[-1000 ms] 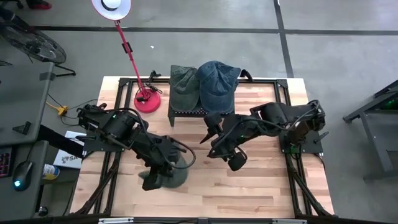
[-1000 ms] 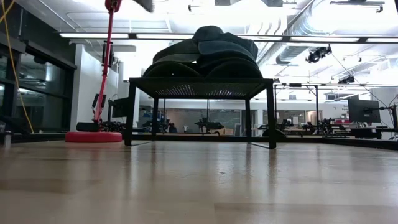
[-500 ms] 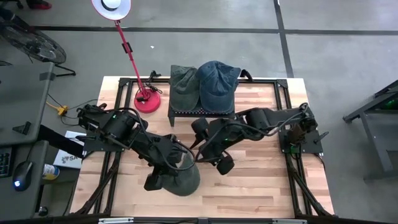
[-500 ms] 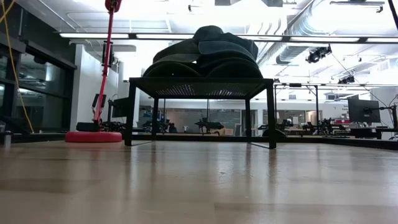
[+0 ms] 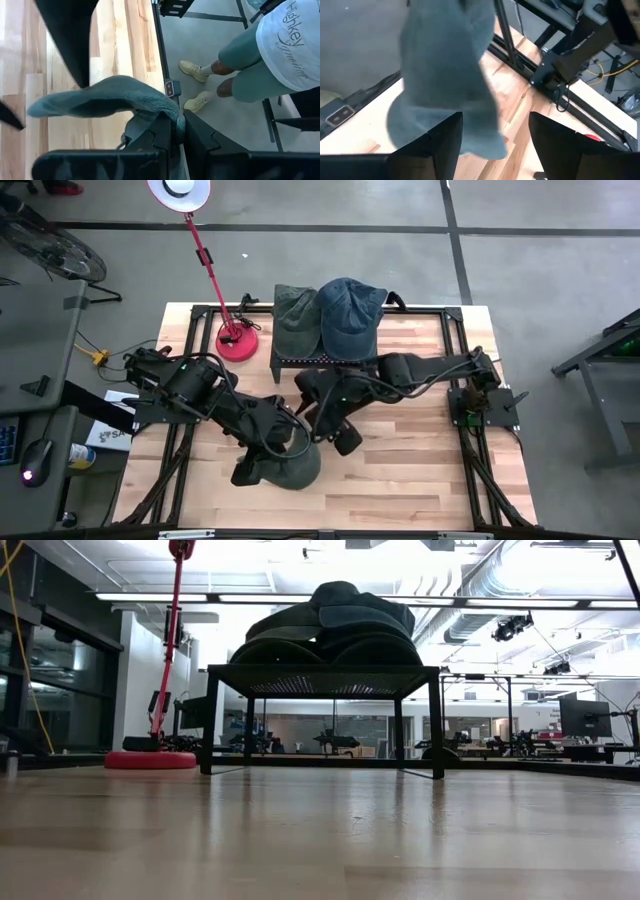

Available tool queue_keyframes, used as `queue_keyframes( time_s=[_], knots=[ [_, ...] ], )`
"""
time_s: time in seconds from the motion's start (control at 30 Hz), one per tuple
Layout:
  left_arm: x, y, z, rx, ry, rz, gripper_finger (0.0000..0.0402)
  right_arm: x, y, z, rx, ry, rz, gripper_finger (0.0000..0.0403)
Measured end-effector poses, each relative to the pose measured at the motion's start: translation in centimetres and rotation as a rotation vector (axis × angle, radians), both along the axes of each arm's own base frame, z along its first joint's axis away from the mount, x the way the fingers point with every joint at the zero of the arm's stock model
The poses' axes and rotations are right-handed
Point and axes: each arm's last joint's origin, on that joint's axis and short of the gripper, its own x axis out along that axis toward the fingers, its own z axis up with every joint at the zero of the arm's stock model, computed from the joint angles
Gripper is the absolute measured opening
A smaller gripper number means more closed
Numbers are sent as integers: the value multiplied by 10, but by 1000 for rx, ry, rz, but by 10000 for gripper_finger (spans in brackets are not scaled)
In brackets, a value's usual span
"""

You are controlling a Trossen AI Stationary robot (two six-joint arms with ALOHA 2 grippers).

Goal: Pick & Place hat
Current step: Stack the gray cap on top of the other gray cap on the shelf

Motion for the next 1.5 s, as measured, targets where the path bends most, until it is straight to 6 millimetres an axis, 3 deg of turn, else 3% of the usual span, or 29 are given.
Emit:
queue_keyframes(
  time_s=[0.2, 0.37, 0.67, 1.03, 1.27, 1.5],
  knots=[
    [-1, 1, -1, 23, 5, 16, 22, -5, -12, -8, 18, 126, -90, 221],
    [-1, 1, -1, 38, -2, 2, 22, -12, -32, -20, 180, 345, -112, 221],
    [-2, 3, 0, 125, -42, -18, 22, -2, -47, -60, 360, 481, -89, 221],
    [-6, 8, -2, 231, -40, 0, 22, 14, -42, -90, 504, 435, -52, 220],
    [-6, 9, -2, 276, -60, -11, 22, 18, -46, -103, 504, 407, -164, 220],
    [-8, 12, 0, 329, -78, -22, 22, 17, -48, -102, 520, 395, -164, 220]
  ],
)
